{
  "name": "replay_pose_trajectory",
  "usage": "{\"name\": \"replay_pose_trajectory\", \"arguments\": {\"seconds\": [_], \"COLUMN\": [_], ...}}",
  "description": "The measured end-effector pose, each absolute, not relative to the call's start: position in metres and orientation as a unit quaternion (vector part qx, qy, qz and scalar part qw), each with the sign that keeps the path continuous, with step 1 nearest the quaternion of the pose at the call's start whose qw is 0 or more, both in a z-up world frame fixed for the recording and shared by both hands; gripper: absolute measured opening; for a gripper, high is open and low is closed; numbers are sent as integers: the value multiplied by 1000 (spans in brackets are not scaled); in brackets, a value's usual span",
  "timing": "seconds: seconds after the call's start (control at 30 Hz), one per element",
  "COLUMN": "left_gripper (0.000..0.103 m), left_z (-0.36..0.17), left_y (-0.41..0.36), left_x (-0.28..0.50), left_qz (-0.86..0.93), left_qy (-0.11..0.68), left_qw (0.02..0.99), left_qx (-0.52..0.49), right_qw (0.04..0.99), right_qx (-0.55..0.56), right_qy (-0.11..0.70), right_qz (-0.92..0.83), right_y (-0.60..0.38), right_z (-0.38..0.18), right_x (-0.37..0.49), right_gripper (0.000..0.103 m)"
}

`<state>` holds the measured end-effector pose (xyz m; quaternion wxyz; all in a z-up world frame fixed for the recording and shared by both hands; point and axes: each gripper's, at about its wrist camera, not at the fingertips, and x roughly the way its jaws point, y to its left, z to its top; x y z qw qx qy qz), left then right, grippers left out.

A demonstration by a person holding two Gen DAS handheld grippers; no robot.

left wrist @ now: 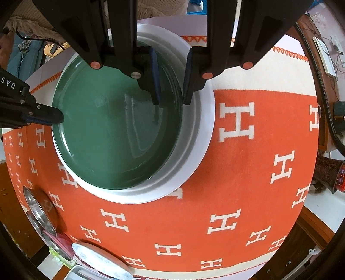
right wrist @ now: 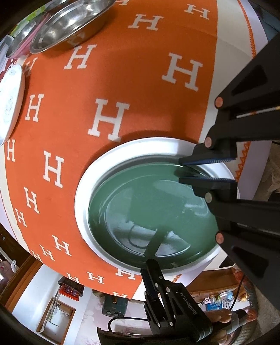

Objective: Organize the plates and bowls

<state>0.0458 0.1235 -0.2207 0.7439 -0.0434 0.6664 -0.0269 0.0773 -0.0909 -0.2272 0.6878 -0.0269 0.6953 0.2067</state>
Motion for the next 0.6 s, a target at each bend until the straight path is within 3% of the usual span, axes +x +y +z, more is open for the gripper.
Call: {"name": "replay_pose_trajectory", "arguments": {"seconds": [0.17, 0.23, 0.6], "left_gripper": [45, 49, 49], "left_z": [-214, -206, -105], "left_y": [126, 128, 123], "left_x": [46, 46, 51], "left_qz": [-29, -26, -22], "left_qy": [661, 656, 584], "left_qw": [747, 752, 810], "left_qx": [-60, -65, -43], "right_qw": [685, 692, 746], "right_qx": [-24, -33, -35], "right_qy": [697, 690, 632], "right_qz": [212, 210, 207], "right_y": [-92, -94, -126], "right_z": [-224, -218, -149], "right_x": [76, 75, 77], "right_gripper": [19, 24, 24]}}
